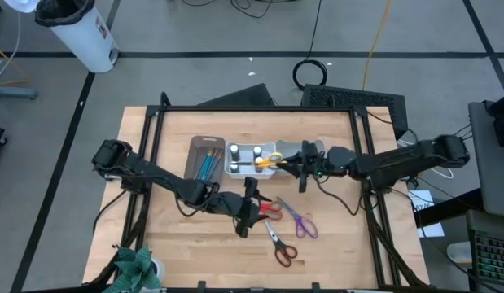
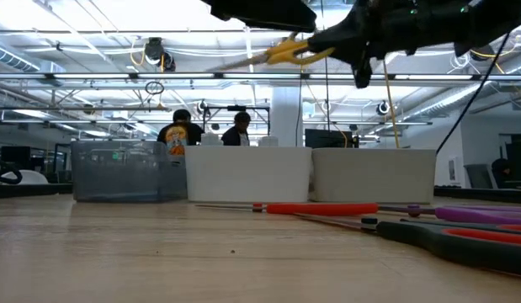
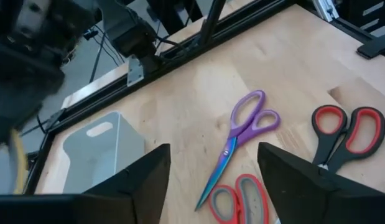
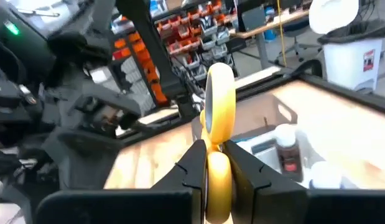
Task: Pick & Place Paint Supplies
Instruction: Put the yellow scissors into the gray bin
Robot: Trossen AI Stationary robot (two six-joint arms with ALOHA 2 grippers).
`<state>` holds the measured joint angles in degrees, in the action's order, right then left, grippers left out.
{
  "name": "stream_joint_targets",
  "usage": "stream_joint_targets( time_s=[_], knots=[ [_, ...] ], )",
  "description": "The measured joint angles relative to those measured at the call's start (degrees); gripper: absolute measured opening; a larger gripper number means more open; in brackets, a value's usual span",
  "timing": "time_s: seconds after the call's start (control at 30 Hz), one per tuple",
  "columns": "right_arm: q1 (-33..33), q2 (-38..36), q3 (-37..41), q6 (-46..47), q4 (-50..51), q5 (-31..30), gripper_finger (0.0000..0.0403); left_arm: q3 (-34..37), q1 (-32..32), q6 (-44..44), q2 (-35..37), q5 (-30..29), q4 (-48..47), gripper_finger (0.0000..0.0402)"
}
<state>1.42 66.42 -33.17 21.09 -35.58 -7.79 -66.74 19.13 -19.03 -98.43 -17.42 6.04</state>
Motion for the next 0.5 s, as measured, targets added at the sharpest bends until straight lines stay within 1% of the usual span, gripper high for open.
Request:
stream_joint_targets(
  time_s=[0.13, 0.23, 0.3, 0.4, 0.5],
  knots=[
    [0.1, -7.5, 0.0, -0.8, 8.9, -3.0, 0.0021, 0.0, 0.6, 0.0, 0.0, -0.7, 0.2, 0.0262],
    [0.2, -14.1, 0.0, -0.7, 19.4, -7.5, 0.0020, 0.0, 0.8, 0.7, 0.0, -0.7, 0.1, 0.0263],
    [0.2, -19.0, 0.0, 0.8, 27.5, -10.2, 0.0020, 0.0, 0.9, 1.1, 0.0, -0.7, 0.1, 0.0260],
    [0.2, -25.8, 0.0, 4.2, 38.7, -12.0, 0.0020, 0.0, 0.9, 1.2, 0.0, -0.7, -0.9, 0.0258],
    [0.2, -30.5, 0.0, 7.9, 48.0, -13.2, 0.0020, 0.0, 0.5, 1.2, 0.0, -0.7, -1.7, 0.0259]
  ],
)
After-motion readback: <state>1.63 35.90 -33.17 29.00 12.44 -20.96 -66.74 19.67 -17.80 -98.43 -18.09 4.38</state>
